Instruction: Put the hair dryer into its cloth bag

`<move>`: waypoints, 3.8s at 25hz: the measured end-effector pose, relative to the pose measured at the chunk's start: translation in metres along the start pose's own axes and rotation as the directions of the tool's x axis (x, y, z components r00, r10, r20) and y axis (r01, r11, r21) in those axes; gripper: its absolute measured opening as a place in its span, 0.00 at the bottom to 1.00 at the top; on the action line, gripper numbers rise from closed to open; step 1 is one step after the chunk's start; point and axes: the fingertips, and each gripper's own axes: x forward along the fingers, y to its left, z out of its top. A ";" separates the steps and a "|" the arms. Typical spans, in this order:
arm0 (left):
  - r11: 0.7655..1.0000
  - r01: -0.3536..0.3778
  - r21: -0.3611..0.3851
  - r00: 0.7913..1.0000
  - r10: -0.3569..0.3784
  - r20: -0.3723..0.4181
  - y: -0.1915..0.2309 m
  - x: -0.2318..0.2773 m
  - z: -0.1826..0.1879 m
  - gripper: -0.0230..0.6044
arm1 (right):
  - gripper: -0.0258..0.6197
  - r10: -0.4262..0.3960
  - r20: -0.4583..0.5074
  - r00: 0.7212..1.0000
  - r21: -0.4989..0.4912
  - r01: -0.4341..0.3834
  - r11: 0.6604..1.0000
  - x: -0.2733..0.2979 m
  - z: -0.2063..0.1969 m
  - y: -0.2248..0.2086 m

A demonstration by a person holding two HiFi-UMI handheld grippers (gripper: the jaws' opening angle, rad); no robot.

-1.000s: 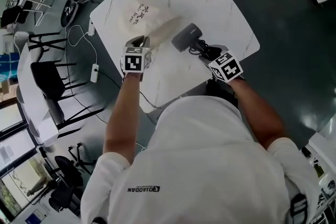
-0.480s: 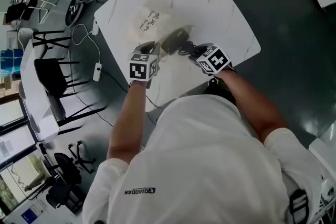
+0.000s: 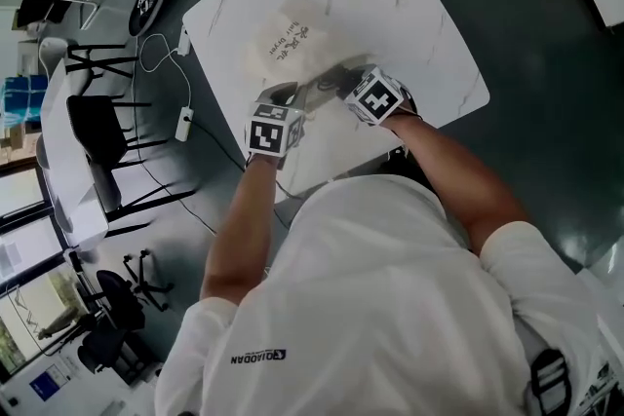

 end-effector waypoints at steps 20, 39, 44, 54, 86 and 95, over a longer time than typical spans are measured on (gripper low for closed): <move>0.998 0.017 -0.058 0.999 -0.019 -0.031 -0.005 0.011 -0.009 0.13 | 0.54 -0.099 -0.004 0.995 -0.178 0.097 0.979 0.002 -0.019 -0.020; 0.999 0.015 -0.045 1.000 -0.016 -0.026 -0.003 0.011 -0.005 0.13 | 0.36 -0.073 0.044 0.996 -0.203 0.081 0.976 -0.020 -0.047 -0.010; 0.998 0.020 -0.053 1.000 -0.020 0.003 -0.007 0.006 0.006 0.13 | 0.35 -0.048 0.086 0.995 -0.216 0.066 0.974 -0.021 -0.020 -0.008; 0.999 0.013 -0.051 1.000 -0.012 0.017 -0.008 0.009 0.025 0.13 | 0.34 -0.055 0.109 0.993 -0.209 0.077 0.975 0.026 0.035 -0.018; 0.995 -0.038 -0.097 0.999 0.035 -0.028 0.006 0.043 0.017 0.13 | 0.45 -0.032 0.135 0.990 -0.242 0.064 0.968 -0.015 0.019 -0.051; 0.999 -0.040 0.026 0.986 0.044 -0.161 -0.005 0.081 -0.020 0.14 | 0.41 -0.038 0.192 0.981 -0.033 0.045 0.998 -0.092 -0.031 -0.043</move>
